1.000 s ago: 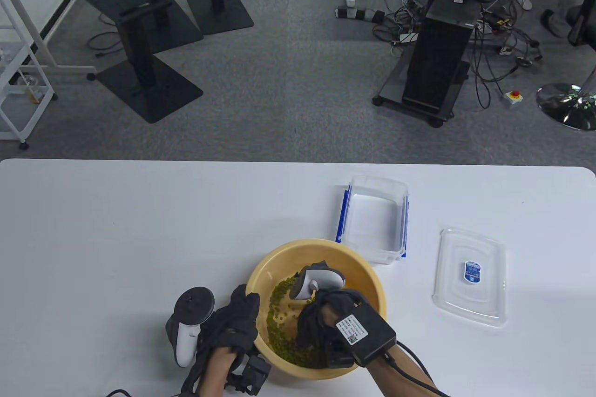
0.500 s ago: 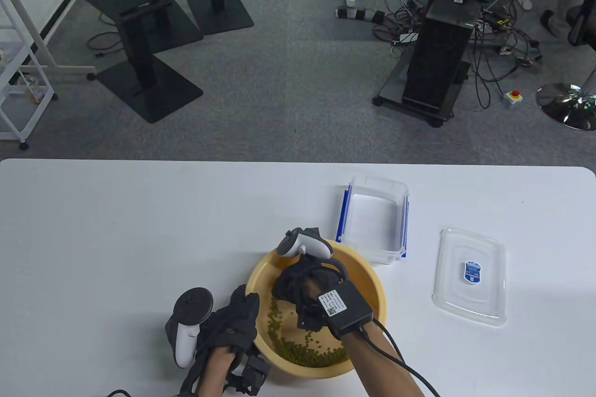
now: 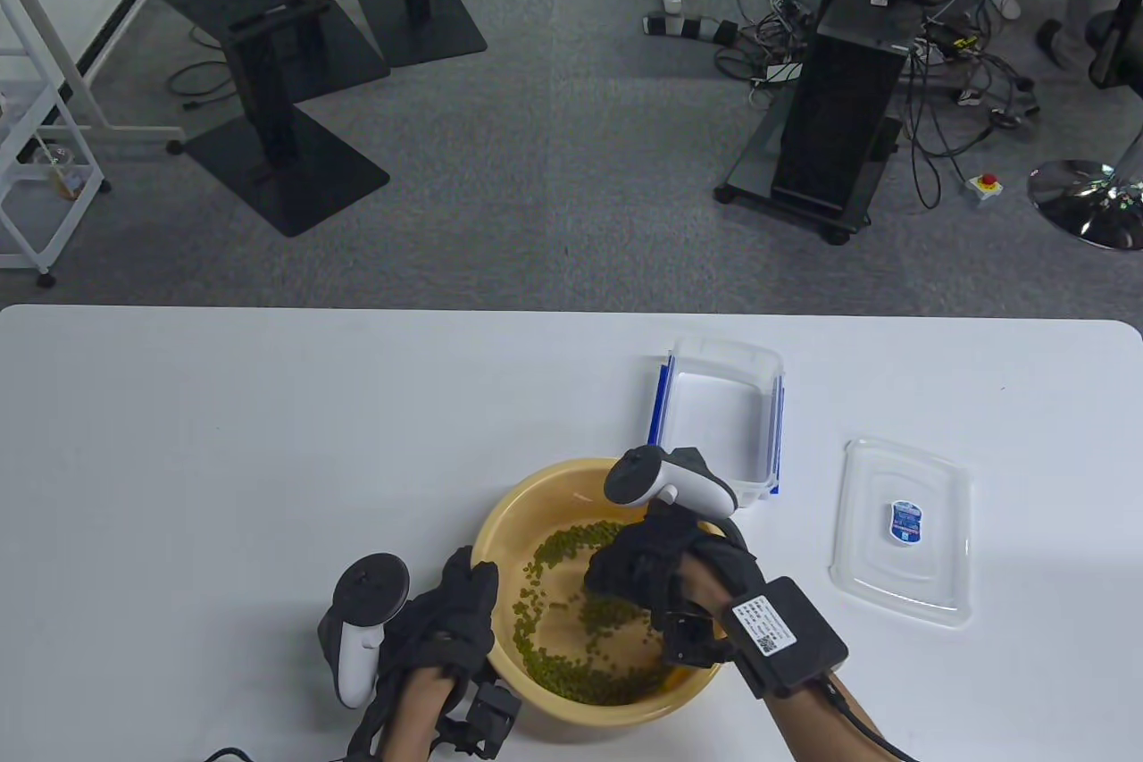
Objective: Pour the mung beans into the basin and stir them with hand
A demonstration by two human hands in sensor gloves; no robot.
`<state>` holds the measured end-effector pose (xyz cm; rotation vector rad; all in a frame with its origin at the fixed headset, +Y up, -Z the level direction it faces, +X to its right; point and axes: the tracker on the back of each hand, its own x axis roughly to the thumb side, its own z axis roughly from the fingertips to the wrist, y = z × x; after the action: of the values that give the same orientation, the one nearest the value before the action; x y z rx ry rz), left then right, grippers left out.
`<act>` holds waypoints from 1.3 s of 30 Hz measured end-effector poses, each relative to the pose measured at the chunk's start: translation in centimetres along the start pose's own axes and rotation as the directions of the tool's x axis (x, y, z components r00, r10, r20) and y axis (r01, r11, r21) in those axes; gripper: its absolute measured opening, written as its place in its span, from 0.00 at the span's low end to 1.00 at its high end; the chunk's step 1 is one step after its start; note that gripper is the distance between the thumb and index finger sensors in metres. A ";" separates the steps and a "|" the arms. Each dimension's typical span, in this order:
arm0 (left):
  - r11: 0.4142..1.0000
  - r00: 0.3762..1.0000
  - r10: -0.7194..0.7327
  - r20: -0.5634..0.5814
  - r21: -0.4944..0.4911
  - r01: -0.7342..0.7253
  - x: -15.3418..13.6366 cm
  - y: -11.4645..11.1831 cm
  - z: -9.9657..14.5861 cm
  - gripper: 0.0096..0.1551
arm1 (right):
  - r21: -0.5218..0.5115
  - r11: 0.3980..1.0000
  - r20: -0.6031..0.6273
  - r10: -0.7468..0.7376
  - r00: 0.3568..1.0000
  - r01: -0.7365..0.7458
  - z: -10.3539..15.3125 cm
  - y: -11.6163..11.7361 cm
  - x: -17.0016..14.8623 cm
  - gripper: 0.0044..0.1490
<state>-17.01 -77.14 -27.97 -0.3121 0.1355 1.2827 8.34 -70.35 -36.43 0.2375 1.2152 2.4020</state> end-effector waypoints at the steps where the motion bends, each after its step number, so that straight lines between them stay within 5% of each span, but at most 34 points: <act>1: 1.000 1.000 0.000 0.000 0.000 0.000 0.0 0.0 0.0 0.40 | -0.081 0.997 0.063 -0.006 0.998 0.011 1.0 -0.5 0.4 0.40; 5: 1.000 1.000 -0.007 0.001 0.003 0.007 0.0 0.0 0.0 0.40 | -0.288 0.954 0.173 0.130 0.976 -0.076 2.6 -1.4 1.2 0.33; 8: 1.000 1.000 -0.018 0.003 0.007 0.018 0.0 0.0 0.0 0.40 | -0.316 0.947 0.159 0.119 0.980 -0.063 1.7 -1.1 1.3 0.30; 13: 1.000 1.000 -0.017 0.008 0.014 0.017 0.0 0.0 0.1 0.40 | -0.202 0.976 0.089 0.107 0.990 -0.087 -0.4 0.2 0.6 0.32; 18: 1.000 1.000 -0.015 0.010 0.015 0.015 0.0 0.0 0.1 0.40 | -0.011 0.995 0.143 -0.101 0.985 0.103 -0.1 1.0 -0.7 0.46; 23: 1.000 1.000 0.022 0.009 0.016 -0.022 -0.4 0.2 0.3 0.41 | 0.131 0.974 0.248 -0.212 0.945 0.184 0.9 1.1 -1.4 0.47; 27: 0.998 0.999 0.041 -0.025 0.049 -0.039 -0.5 1.1 0.7 0.43 | 0.022 0.976 0.306 -0.213 0.928 0.217 2.7 1.1 -3.2 0.53; 31: 0.989 0.997 0.003 -0.083 0.151 0.009 -0.1 3.1 1.9 0.45 | -0.202 0.953 0.325 -0.152 0.934 0.225 5.1 0.4 -5.8 0.53; 39: 0.918 0.982 -0.176 0.075 0.372 0.137 3.2 5.7 4.4 0.44 | -0.589 0.732 0.382 -0.120 0.916 0.341 9.8 -1.3 -9.9 0.52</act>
<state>-21.89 -71.39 -25.56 0.0661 0.2494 1.0860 20.88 -67.04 -31.13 0.2227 0.2017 2.2793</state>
